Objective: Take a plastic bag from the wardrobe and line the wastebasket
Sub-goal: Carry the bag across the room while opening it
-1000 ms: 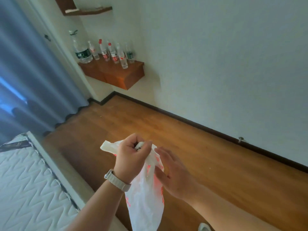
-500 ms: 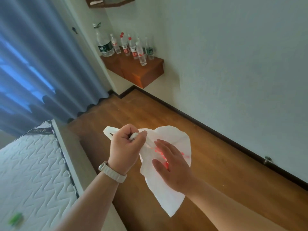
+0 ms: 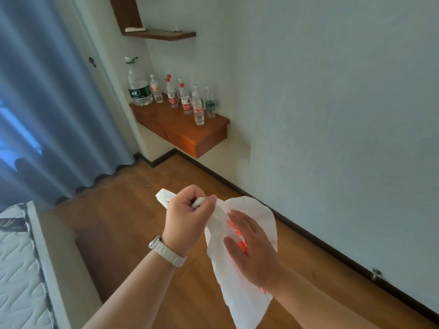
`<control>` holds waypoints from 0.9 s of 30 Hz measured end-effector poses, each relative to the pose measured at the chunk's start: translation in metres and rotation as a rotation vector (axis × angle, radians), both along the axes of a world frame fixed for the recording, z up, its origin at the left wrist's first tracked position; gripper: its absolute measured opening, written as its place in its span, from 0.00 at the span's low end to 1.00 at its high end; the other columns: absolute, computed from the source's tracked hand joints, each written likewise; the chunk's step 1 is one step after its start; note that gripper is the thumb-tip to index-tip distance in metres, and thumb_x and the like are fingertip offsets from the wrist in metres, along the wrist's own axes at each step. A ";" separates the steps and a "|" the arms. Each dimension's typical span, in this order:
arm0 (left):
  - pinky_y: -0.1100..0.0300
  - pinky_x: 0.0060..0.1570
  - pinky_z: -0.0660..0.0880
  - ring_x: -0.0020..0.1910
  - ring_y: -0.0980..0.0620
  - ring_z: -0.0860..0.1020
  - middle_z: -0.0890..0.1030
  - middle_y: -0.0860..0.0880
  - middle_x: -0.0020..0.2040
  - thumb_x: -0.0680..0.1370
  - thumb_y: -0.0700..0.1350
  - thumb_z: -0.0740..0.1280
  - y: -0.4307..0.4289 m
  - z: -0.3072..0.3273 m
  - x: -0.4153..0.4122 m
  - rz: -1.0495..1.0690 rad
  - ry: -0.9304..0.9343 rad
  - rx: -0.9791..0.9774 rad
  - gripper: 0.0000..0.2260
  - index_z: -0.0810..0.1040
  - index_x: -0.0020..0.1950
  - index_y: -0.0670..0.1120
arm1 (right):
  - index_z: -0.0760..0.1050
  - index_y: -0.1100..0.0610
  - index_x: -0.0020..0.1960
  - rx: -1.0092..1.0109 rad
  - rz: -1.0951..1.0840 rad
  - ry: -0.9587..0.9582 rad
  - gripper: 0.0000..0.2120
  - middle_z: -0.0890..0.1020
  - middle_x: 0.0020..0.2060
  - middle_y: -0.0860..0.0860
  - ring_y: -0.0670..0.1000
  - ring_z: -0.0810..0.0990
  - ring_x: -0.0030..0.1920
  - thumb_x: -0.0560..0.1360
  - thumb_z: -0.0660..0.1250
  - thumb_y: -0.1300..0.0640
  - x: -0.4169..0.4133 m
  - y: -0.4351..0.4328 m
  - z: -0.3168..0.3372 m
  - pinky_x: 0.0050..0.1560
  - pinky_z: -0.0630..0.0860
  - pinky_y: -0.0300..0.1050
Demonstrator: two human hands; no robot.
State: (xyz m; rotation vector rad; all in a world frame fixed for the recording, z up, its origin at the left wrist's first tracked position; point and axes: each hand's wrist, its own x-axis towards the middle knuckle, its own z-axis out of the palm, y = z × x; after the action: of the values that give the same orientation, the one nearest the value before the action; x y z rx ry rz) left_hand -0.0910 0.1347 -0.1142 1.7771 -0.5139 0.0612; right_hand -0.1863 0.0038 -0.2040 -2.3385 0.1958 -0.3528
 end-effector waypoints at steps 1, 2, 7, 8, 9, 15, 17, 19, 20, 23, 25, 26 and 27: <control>0.63 0.32 0.75 0.29 0.55 0.74 0.74 0.54 0.29 0.75 0.39 0.70 0.006 0.001 0.019 -0.008 0.003 -0.007 0.10 0.74 0.34 0.47 | 0.54 0.32 0.72 -0.005 0.004 0.004 0.27 0.68 0.70 0.34 0.38 0.68 0.67 0.75 0.46 0.27 0.018 0.006 0.003 0.71 0.67 0.52; 0.63 0.32 0.75 0.29 0.55 0.74 0.74 0.55 0.29 0.75 0.39 0.70 0.013 0.002 0.037 -0.009 0.001 -0.016 0.11 0.74 0.34 0.47 | 0.53 0.32 0.71 -0.010 0.010 0.009 0.27 0.68 0.70 0.35 0.39 0.68 0.67 0.75 0.46 0.26 0.035 0.012 0.006 0.70 0.68 0.52; 0.65 0.32 0.76 0.29 0.53 0.73 0.74 0.52 0.29 0.75 0.39 0.69 0.051 0.011 0.121 0.024 -0.014 -0.034 0.10 0.74 0.34 0.45 | 0.51 0.31 0.70 -0.029 0.019 -0.020 0.28 0.68 0.69 0.35 0.36 0.68 0.63 0.73 0.44 0.25 0.125 0.047 0.018 0.70 0.66 0.50; 0.66 0.32 0.75 0.29 0.54 0.73 0.73 0.53 0.29 0.75 0.39 0.69 0.060 0.013 0.135 0.042 -0.006 -0.037 0.10 0.73 0.34 0.44 | 0.51 0.31 0.70 -0.029 0.032 -0.029 0.27 0.68 0.68 0.34 0.34 0.67 0.62 0.73 0.44 0.25 0.141 0.055 0.020 0.69 0.65 0.48; 0.67 0.32 0.74 0.28 0.56 0.73 0.73 0.54 0.28 0.75 0.39 0.69 0.069 0.014 0.147 0.059 0.001 -0.044 0.11 0.73 0.34 0.45 | 0.51 0.30 0.70 -0.031 0.046 -0.035 0.27 0.67 0.68 0.32 0.32 0.66 0.62 0.74 0.45 0.25 0.155 0.063 0.022 0.69 0.64 0.47; 0.66 0.32 0.75 0.29 0.56 0.73 0.74 0.51 0.29 0.75 0.40 0.69 0.123 0.018 0.217 0.172 0.002 -0.076 0.10 0.74 0.35 0.41 | 0.54 0.32 0.69 -0.042 0.135 -0.064 0.26 0.70 0.68 0.37 0.30 0.66 0.61 0.74 0.47 0.26 0.251 0.104 0.024 0.69 0.64 0.47; 0.63 0.34 0.76 0.30 0.54 0.74 0.74 0.47 0.31 0.75 0.40 0.69 0.138 0.016 0.240 0.217 0.007 -0.073 0.09 0.74 0.36 0.40 | 0.54 0.32 0.69 -0.039 0.188 -0.047 0.27 0.69 0.69 0.37 0.31 0.66 0.61 0.73 0.46 0.26 0.281 0.119 0.023 0.70 0.63 0.46; 0.62 0.35 0.77 0.31 0.52 0.74 0.74 0.47 0.32 0.75 0.41 0.70 0.153 0.012 0.265 0.263 0.011 -0.064 0.10 0.74 0.36 0.40 | 0.55 0.33 0.70 -0.034 0.239 -0.034 0.26 0.69 0.70 0.38 0.35 0.66 0.64 0.74 0.47 0.27 0.312 0.134 0.020 0.71 0.63 0.47; 0.62 0.35 0.77 0.31 0.51 0.74 0.74 0.48 0.31 0.75 0.41 0.70 0.161 0.010 0.278 0.288 0.013 -0.060 0.10 0.74 0.36 0.41 | 0.55 0.32 0.70 -0.034 0.265 -0.025 0.25 0.68 0.70 0.38 0.37 0.66 0.65 0.75 0.48 0.28 0.329 0.141 0.017 0.72 0.63 0.48; 0.66 0.32 0.73 0.29 0.56 0.71 0.72 0.54 0.27 0.74 0.39 0.70 0.183 0.007 0.321 0.365 0.012 -0.061 0.13 0.72 0.32 0.45 | 0.56 0.32 0.70 -0.022 0.356 0.015 0.22 0.66 0.71 0.36 0.39 0.66 0.68 0.77 0.53 0.32 0.384 0.161 0.009 0.75 0.63 0.48; 0.69 0.31 0.71 0.28 0.59 0.70 0.71 0.57 0.26 0.74 0.38 0.70 0.195 0.005 0.353 0.420 -0.009 -0.051 0.14 0.71 0.31 0.46 | 0.55 0.31 0.70 -0.001 0.421 0.033 0.23 0.66 0.71 0.35 0.40 0.67 0.68 0.77 0.54 0.32 0.424 0.175 0.003 0.75 0.64 0.49; 0.69 0.31 0.71 0.28 0.59 0.70 0.71 0.57 0.26 0.74 0.38 0.70 0.201 0.004 0.369 0.450 -0.018 -0.040 0.13 0.71 0.31 0.45 | 0.54 0.30 0.70 0.012 0.449 0.040 0.23 0.66 0.70 0.34 0.40 0.67 0.68 0.76 0.53 0.30 0.445 0.182 0.000 0.75 0.64 0.50; 0.69 0.31 0.71 0.28 0.59 0.70 0.71 0.57 0.26 0.74 0.37 0.70 0.206 0.005 0.387 0.477 -0.026 -0.033 0.13 0.71 0.31 0.42 | 0.52 0.29 0.69 0.025 0.476 0.042 0.24 0.66 0.70 0.34 0.41 0.68 0.68 0.76 0.52 0.29 0.466 0.189 -0.002 0.74 0.65 0.51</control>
State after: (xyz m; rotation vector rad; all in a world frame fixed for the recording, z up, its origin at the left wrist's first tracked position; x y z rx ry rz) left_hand 0.2957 0.3409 -0.1097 1.8345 -0.0972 0.4222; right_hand 0.2797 0.1926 -0.2060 -2.2797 -0.3319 -0.0644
